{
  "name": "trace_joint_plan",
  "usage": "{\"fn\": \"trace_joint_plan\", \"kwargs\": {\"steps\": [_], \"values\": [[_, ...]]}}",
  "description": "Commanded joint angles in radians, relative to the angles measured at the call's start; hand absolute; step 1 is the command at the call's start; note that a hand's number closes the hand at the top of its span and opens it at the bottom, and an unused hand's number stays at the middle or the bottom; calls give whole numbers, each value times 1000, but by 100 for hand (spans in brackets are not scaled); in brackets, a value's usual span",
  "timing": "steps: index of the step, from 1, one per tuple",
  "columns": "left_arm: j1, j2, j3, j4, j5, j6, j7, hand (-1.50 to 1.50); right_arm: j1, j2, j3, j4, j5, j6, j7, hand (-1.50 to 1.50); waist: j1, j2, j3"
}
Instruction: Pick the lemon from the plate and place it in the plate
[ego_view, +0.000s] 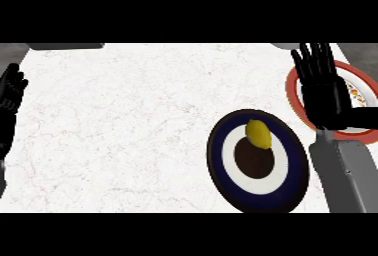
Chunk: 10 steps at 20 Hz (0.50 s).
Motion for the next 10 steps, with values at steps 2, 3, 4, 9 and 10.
{"fn": "trace_joint_plan", "kwargs": {"steps": [2, 3, 4, 9, 10], "values": [[27, -71, -29, 23, 6, -35, -34, 0, -28, 33, 72, 26, 94, -105, 91, 150, 43, 18, -7], [-33, -90, -57, 39, 18, -41, 25, 0, -94, 47, 111, 55, 143, -181, 171, 150, 41, 21, -8], [8, -104, -62, 59, 28, -60, -10, 0, -60, 56, 143, 45, 154, -201, 237, 150, 37, 19, -9], [104, -176, -114, 82, 68, -95, -8, 0, -37, -20, 190, 107, 511, -523, 179, -150, 27, 18, -15], [106, -193, -133, 69, 54, -86, -11, 0, 7, 75, 210, 120, 514, -593, 162, -150, 36, 18, -9]]}}
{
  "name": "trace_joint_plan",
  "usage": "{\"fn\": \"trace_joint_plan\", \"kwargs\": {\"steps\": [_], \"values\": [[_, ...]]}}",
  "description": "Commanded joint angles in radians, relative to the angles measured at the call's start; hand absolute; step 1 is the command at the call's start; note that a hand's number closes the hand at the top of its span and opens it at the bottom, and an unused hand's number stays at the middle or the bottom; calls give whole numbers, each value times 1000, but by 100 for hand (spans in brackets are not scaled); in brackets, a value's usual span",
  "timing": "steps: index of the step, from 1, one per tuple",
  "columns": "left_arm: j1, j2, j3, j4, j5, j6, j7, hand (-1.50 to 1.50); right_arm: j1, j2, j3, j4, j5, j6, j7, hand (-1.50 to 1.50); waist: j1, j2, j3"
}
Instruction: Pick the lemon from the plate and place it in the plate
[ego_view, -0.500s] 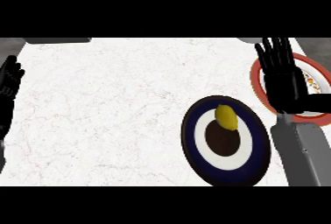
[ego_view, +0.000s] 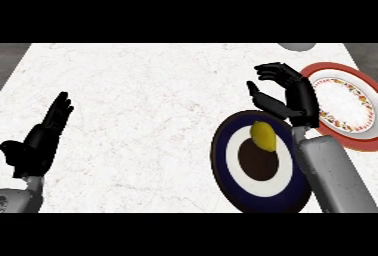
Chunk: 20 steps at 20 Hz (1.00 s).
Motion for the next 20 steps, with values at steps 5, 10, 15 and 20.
{"fn": "trace_joint_plan", "kwargs": {"steps": [5, 10, 15, 20], "values": [[78, -114, -56, 92, -21, -27, -110, 0, 132, 223, 178, 10, 321, -418, -87, -150, 2, -1, 11], [41, -117, -12, 135, -15, -50, -111, 0, 269, 186, 268, -144, 523, -524, 74, -150, -6, -3, 11], [24, -84, 20, 118, -1, -65, -75, 0, 346, 46, 273, -283, 731, -445, 370, -150, -16, -7, 9], [71, -83, 9, 73, 1, -81, -71, 0, 353, -47, 293, -377, 830, -178, 654, -150, -8, -9, 9]]}}
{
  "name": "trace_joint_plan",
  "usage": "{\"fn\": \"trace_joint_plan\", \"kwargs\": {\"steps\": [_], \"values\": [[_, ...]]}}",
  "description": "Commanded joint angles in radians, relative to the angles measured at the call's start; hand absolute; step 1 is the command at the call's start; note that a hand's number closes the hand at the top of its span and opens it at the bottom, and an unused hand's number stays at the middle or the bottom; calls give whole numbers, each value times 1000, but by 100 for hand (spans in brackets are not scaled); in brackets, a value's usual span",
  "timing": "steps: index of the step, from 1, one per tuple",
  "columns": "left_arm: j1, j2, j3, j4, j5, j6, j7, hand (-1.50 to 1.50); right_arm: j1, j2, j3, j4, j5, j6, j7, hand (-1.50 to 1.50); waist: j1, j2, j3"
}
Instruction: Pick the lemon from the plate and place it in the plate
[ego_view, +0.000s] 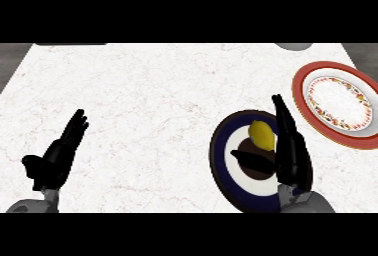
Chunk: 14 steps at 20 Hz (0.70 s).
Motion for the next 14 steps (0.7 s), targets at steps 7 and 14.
{"fn": "trace_joint_plan", "kwargs": {"steps": [7, 14], "values": [[-5, 0, 14, -23, -18, -9, 22, 0, 18, -105, 40, -203, 81, 441, 442, -150, 12, 5, 3], [-77, -57, 31, 57, -41, -27, 26, 0, -23, -79, -25, -240, 58, 614, 581, -150, 10, 8, 3]]}}
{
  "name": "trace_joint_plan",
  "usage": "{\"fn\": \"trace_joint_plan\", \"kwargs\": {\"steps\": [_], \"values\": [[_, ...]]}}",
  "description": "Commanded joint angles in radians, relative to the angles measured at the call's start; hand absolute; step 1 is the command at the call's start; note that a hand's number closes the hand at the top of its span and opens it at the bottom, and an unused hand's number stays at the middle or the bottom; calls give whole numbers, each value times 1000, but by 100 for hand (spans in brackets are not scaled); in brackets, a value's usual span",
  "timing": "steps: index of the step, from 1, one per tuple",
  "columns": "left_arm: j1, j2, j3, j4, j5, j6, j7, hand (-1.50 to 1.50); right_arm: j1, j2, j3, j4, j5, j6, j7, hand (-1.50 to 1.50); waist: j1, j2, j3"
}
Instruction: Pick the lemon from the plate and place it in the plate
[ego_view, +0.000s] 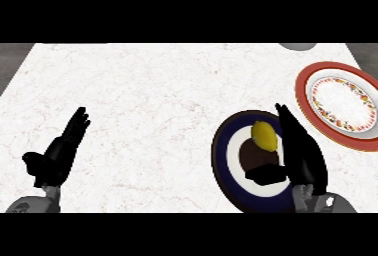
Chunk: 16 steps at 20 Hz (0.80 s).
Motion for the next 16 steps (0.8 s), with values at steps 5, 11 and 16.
{"fn": "trace_joint_plan", "kwargs": {"steps": [5, 11, 16], "values": [[0, -38, 10, -4, -30, -4, 27, 0, -74, 25, -45, 76, 7, 183, 109, -150, 5, 2, 1], [-18, -2, 72, 1, -40, -76, 30, 0, -35, 62, -78, 178, 23, 169, -6, -150, 4, 2, 1], [8, -21, 98, -50, -71, -78, 46, 0, -80, 125, -99, 279, 84, 158, -31, -150, 7, 2, 1]]}}
